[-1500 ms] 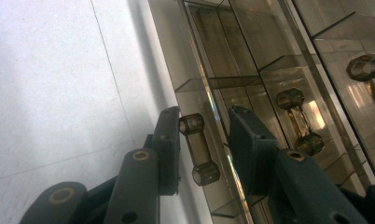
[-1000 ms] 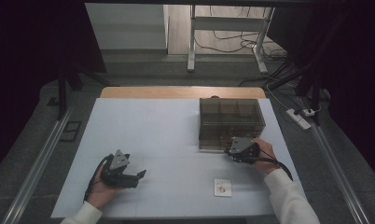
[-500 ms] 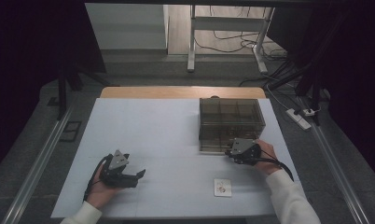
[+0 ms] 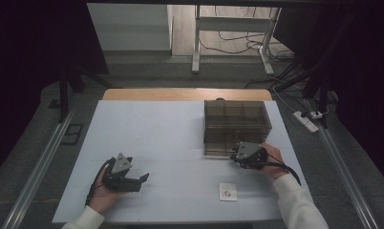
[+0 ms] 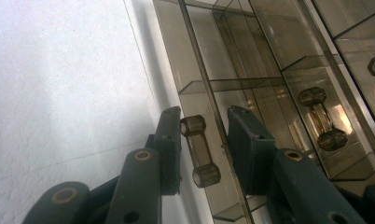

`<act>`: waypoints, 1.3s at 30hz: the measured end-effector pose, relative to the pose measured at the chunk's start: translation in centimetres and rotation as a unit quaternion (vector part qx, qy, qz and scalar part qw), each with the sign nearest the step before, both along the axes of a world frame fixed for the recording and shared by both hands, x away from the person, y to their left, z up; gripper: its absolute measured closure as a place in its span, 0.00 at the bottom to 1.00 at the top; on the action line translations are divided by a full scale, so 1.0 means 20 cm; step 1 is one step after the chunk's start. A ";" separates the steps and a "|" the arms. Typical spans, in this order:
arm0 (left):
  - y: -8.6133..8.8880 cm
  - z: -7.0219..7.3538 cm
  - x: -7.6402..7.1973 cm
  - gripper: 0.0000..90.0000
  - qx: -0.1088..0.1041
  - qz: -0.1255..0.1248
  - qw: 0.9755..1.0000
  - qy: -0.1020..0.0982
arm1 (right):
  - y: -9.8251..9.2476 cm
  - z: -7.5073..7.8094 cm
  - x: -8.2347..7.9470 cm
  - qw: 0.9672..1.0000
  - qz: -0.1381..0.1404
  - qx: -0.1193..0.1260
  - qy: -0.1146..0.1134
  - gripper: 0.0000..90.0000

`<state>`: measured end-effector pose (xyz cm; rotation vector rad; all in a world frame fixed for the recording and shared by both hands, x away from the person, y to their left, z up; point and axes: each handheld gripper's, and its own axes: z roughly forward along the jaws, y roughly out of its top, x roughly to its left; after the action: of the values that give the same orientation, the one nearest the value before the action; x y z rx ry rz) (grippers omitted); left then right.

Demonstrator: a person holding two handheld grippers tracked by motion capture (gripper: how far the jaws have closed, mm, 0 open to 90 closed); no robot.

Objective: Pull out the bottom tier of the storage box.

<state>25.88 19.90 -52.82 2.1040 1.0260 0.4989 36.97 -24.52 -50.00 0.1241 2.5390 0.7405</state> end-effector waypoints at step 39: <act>-0.01 0.00 0.00 0.14 0.002 0.002 1.000 0.002 | -0.04 -0.04 -0.11 1.000 0.004 0.003 0.009 0.73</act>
<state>25.93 19.73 -52.92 2.1080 1.0328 0.5003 34.87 -25.27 -50.79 0.1221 2.5564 0.7530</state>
